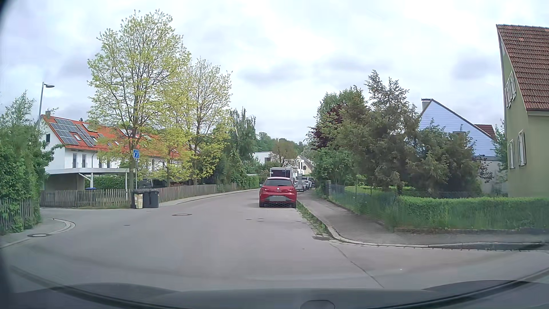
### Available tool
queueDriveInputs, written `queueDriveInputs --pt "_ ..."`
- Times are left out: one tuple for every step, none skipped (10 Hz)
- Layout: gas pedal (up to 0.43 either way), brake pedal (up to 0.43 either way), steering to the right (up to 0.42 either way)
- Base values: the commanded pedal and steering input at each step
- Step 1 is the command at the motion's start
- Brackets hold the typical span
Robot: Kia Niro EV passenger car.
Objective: Follow the waypoints while adhering to traffic rules and regulations
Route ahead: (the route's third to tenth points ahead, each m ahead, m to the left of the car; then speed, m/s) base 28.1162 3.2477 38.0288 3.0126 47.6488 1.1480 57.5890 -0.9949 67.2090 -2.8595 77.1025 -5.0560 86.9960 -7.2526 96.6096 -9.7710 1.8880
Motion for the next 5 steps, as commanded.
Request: queueDriveInputs --pt "0.000 0.000 -0.122" --pt "0.000 0.000 -0.136" --pt "0.000 0.000 -0.145" --pt "0.000 0.000 -0.149" --pt "0.000 0.000 -0.149"
